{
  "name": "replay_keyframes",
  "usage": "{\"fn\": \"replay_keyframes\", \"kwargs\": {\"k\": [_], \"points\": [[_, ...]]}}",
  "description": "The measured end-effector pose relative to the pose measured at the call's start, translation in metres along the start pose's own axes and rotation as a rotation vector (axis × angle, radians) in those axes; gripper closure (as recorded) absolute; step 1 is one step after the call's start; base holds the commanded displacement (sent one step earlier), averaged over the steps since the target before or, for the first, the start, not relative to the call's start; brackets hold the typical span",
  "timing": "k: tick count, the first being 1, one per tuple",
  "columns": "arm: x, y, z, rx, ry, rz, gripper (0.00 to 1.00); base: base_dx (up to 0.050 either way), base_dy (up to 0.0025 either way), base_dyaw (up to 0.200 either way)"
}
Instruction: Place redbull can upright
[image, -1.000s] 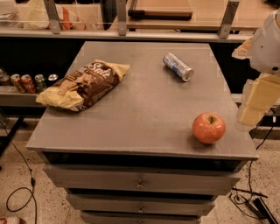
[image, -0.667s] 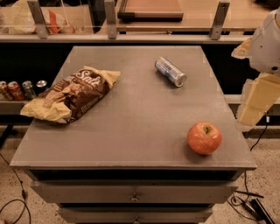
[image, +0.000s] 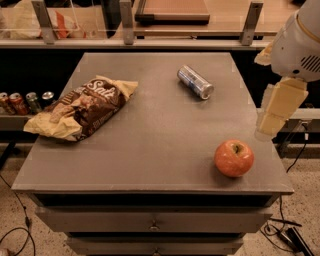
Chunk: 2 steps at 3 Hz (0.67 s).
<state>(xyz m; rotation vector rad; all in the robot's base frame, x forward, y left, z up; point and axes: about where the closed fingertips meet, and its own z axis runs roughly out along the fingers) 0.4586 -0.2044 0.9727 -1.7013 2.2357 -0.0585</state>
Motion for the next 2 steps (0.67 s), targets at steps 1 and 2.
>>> {"fn": "replay_keyframes", "kwargs": {"k": [1, 2], "points": [[-0.019, -0.023, 0.012, -0.023, -0.023, 0.066, 0.0, 0.0, 0.0, 0.0], [-0.034, -0.048, 0.018, -0.016, -0.014, 0.206, 0.0, 0.0, 0.0, 0.0]]}}
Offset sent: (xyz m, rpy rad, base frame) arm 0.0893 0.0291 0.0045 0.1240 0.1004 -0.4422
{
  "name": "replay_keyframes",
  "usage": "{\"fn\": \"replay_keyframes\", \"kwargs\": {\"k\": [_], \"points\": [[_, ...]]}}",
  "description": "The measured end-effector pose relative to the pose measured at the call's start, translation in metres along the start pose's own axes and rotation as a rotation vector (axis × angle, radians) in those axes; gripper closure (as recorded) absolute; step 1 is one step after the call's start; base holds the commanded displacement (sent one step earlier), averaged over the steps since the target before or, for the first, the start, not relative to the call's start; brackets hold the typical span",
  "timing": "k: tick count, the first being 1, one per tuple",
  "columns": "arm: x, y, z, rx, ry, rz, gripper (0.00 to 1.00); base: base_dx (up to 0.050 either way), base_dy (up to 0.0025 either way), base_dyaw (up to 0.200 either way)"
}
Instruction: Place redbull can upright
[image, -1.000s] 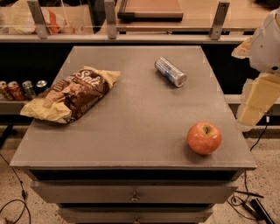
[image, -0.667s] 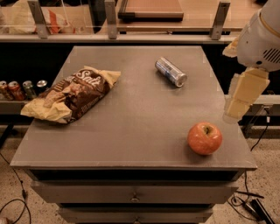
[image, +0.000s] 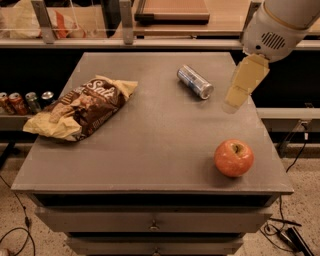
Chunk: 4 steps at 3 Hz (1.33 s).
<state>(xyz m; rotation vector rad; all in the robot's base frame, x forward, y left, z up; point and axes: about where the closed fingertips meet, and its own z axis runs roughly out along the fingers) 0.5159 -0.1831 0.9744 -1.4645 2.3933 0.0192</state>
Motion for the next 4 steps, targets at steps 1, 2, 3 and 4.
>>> {"fn": "replay_keyframes", "kwargs": {"k": [1, 2, 3, 4], "points": [[-0.004, -0.001, 0.0, 0.006, -0.009, 0.082, 0.0, 0.0, 0.0, 0.0], [-0.004, -0.001, 0.0, 0.006, -0.009, 0.081, 0.0, 0.0, 0.0, 0.0], [-0.016, -0.006, 0.008, 0.011, 0.002, 0.124, 0.0, 0.0, 0.0, 0.0], [-0.045, -0.018, 0.032, 0.008, 0.048, 0.188, 0.0, 0.0, 0.0, 0.0]]}}
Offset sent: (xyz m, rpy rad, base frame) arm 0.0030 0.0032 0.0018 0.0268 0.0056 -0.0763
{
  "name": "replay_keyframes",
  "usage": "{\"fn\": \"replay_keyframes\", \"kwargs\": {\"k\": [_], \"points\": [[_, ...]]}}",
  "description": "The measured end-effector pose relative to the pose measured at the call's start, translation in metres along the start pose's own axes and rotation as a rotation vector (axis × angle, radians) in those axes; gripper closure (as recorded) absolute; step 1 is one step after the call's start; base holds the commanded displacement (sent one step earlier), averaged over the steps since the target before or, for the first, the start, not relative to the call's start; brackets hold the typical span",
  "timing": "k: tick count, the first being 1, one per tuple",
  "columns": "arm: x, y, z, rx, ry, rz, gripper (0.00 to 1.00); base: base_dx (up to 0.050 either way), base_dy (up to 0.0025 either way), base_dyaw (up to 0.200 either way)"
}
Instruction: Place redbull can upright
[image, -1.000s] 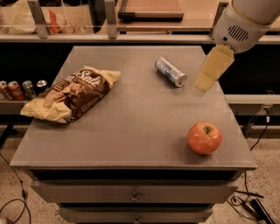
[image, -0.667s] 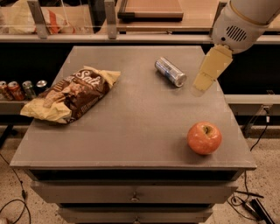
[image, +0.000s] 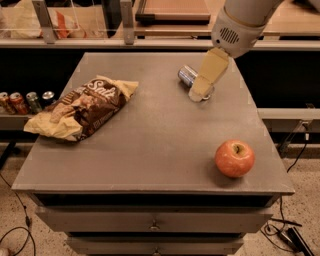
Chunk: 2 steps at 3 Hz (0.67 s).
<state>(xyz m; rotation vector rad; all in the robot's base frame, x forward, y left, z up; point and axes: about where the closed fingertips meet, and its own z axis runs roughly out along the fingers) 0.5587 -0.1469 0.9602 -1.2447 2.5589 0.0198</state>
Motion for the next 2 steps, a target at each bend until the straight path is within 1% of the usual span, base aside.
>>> {"fn": "replay_keyframes", "kwargs": {"k": [1, 2], "points": [[-0.032, -0.01, 0.022, 0.007, 0.039, 0.085, 0.0, 0.0, 0.0, 0.0], [-0.055, -0.024, 0.042, 0.024, 0.053, 0.181, 0.0, 0.0, 0.0, 0.0]]}}
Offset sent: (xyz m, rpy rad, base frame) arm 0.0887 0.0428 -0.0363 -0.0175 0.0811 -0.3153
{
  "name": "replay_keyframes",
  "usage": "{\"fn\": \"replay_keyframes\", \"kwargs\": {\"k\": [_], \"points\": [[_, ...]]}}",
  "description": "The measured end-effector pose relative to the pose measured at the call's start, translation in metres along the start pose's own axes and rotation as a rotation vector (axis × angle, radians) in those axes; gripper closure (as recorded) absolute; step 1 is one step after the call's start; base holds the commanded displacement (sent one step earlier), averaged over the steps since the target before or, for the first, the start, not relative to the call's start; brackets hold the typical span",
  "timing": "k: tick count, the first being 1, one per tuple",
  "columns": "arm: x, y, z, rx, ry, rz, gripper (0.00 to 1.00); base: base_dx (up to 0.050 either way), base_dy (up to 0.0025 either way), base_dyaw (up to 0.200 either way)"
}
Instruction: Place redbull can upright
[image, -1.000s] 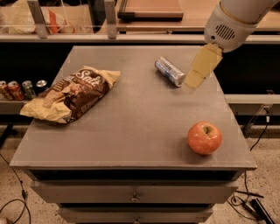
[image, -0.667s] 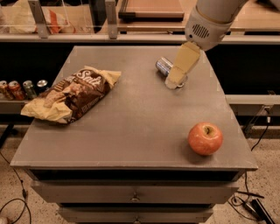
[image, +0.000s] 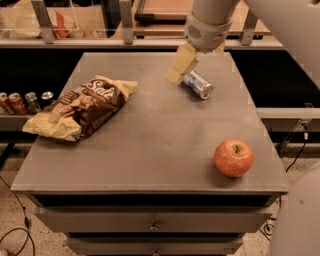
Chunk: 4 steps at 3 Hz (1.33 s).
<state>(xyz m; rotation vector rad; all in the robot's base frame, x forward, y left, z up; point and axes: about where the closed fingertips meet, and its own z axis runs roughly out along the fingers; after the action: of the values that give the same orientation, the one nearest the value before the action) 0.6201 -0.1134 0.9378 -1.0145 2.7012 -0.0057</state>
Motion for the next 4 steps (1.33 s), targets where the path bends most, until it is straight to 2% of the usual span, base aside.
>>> {"fn": "replay_keyframes", "kwargs": {"k": [2, 3, 4], "points": [[-0.01, -0.029, 0.034, 0.091, 0.038, 0.202, 0.0, 0.0, 0.0, 0.0], [-0.01, -0.045, 0.045, 0.133, 0.044, 0.271, 0.0, 0.0, 0.0, 0.0], [-0.015, -0.061, 0.055, 0.145, 0.035, 0.292, 0.0, 0.0, 0.0, 0.0]]}}
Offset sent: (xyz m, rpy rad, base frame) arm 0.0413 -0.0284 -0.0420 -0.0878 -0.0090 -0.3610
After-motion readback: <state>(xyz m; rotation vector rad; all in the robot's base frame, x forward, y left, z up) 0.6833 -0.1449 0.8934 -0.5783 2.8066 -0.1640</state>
